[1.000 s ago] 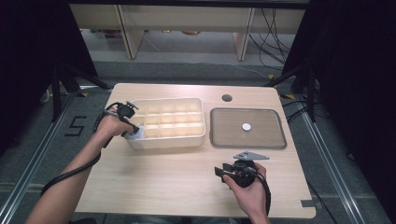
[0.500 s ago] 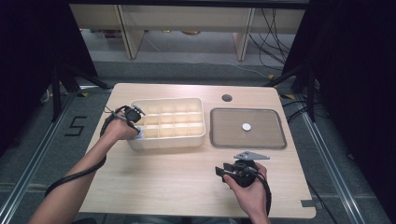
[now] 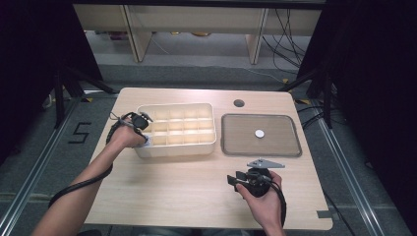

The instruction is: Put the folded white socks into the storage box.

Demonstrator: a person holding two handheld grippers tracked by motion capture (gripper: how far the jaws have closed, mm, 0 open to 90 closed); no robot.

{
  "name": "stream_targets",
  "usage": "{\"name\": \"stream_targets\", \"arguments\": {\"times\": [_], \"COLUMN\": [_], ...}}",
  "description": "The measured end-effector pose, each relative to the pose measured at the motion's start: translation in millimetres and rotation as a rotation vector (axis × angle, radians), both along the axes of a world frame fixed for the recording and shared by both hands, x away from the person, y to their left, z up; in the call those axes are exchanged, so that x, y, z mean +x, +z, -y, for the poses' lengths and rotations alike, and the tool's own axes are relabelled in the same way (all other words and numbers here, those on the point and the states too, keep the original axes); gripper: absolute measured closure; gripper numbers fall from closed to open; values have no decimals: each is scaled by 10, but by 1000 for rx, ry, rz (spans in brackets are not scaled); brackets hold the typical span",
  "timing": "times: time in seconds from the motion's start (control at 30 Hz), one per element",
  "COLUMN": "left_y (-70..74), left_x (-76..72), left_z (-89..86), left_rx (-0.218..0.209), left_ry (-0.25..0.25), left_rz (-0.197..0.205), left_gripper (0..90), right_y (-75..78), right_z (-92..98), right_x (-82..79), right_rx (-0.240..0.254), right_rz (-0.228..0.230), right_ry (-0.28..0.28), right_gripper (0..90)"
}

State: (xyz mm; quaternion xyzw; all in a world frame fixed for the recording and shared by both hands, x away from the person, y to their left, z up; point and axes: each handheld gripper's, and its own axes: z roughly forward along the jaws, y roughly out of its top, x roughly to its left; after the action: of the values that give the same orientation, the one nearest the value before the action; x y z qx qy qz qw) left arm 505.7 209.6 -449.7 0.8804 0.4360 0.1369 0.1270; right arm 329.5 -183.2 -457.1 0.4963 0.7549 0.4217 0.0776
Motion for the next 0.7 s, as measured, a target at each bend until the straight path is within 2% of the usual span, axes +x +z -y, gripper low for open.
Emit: {"name": "stream_targets", "arguments": {"times": [0.1, 0.13, 0.17, 0.2, 0.3, 0.33, 0.43, 0.53, 0.57, 0.7], "left_y": [0, 6, -4, 11, 25, 41, 75, 116, 135, 242], "left_x": [-3, 0, -12, -8, -12, -7, -7, -14, -15, -42], "left_z": [-23, -43, -38, -70, -120, -141, -181, -199, -202, -190], "left_rx": [-25, -17, -48, -43, -106, -106, -146, -185, -194, -213], "left_ry": [9, -7, 17, -1, 19, 6, 14, 23, 16, 1], "left_rz": [0, -2, 10, 1, 10, 2, 12, 39, 51, 86], "left_gripper": [841, 840, 839, 838, 826, 815, 781, 697, 675, 630], "right_y": [-4, -2, 0, 3, -1, -4, -10, -18, -18, -8], "right_z": [7, 16, 18, 20, 24, 25, 18, 25, 32, 27], "right_x": [4, 3, 3, 3, 12, 14, 12, 16, 21, 11], "right_rx": [2, -2, -6, -10, -8, -10, 5, 8, -5, -2], "right_rz": [3, 1, 1, -1, 0, -2, -9, -5, 1, -7], "right_ry": [4, -4, -6, -7, -10, -14, -17, -15, -12, -20], "right_gripper": [584, 584, 583, 582, 579, 575, 566, 557, 556, 552]}}
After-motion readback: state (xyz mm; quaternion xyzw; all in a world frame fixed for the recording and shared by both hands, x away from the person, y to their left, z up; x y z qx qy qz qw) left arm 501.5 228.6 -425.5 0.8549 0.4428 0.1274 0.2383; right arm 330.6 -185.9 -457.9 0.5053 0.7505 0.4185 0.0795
